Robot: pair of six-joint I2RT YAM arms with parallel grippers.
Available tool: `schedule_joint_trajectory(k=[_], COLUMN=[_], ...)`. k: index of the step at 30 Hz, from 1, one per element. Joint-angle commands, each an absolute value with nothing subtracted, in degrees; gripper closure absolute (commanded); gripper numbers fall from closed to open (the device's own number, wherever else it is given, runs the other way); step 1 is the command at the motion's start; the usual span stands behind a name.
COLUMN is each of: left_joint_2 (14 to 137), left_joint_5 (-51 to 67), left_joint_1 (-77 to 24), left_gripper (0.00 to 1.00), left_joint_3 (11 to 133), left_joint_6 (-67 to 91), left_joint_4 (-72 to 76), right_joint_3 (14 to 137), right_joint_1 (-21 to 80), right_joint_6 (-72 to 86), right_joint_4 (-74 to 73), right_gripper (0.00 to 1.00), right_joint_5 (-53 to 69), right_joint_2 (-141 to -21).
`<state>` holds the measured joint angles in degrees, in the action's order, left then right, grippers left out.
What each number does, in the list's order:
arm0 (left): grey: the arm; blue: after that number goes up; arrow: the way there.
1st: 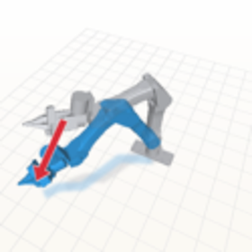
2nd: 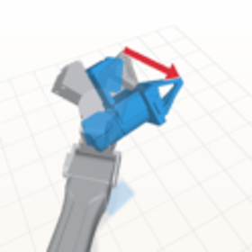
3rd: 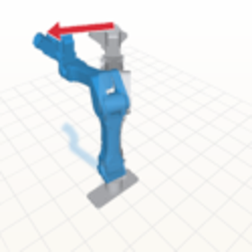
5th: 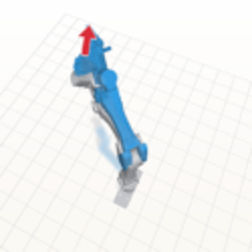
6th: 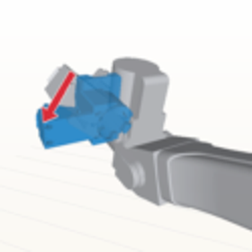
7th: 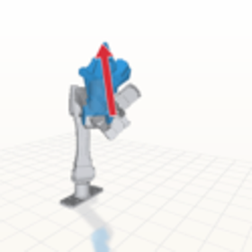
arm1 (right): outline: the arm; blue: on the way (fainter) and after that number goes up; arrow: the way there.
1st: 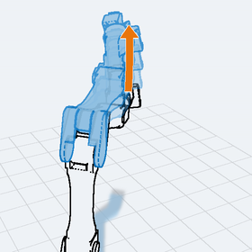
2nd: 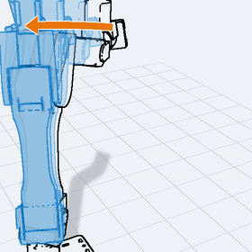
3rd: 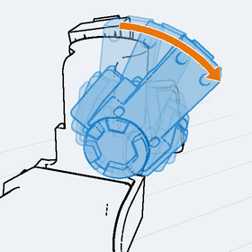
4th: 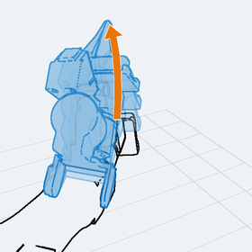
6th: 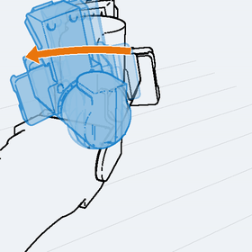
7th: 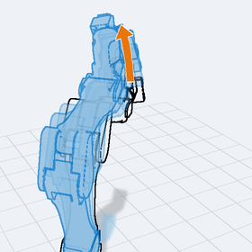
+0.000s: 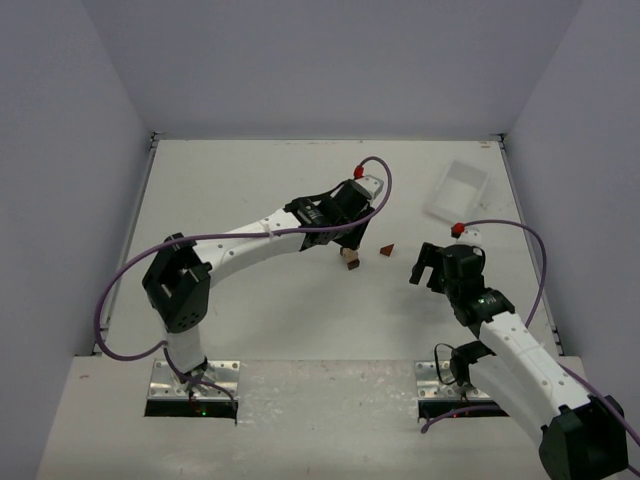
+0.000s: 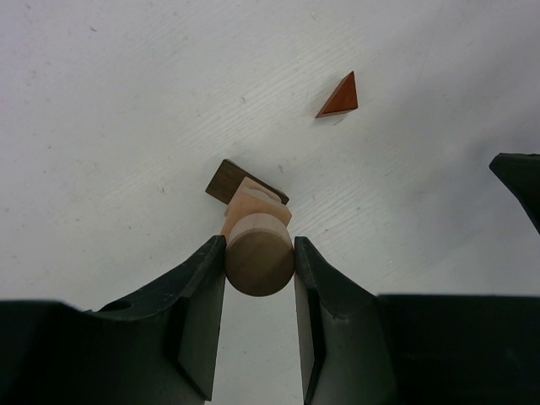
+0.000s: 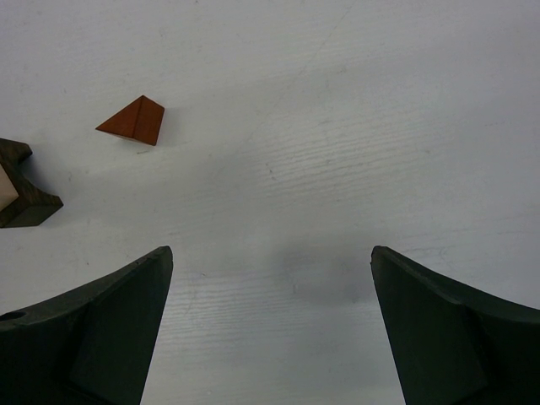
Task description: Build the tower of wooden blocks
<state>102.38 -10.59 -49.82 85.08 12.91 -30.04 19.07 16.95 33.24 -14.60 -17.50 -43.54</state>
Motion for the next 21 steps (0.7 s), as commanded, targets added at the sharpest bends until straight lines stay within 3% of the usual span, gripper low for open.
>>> schedule_joint_trajectory(k=[1,21], left_joint_2=[102.5,103.4], left_joint_5=[-11.6,-12.1], left_joint_1=[-50.2,-50.2], left_gripper=[0.94,0.9], left_joint_3=[87.5,88.2], left_joint_6=[12.8,12.8], left_joint_4=[-29.1,-29.1], right_joint_3=[19.0,19.2], right_joint_1=[16.7,16.6], right_joint_6=[33.6,33.1], right_joint_4=[-13.8,-14.0], right_gripper=[0.01,0.01], right_joint_5=[-18.3,-17.7], right_joint_2=[-42.8,-43.2])
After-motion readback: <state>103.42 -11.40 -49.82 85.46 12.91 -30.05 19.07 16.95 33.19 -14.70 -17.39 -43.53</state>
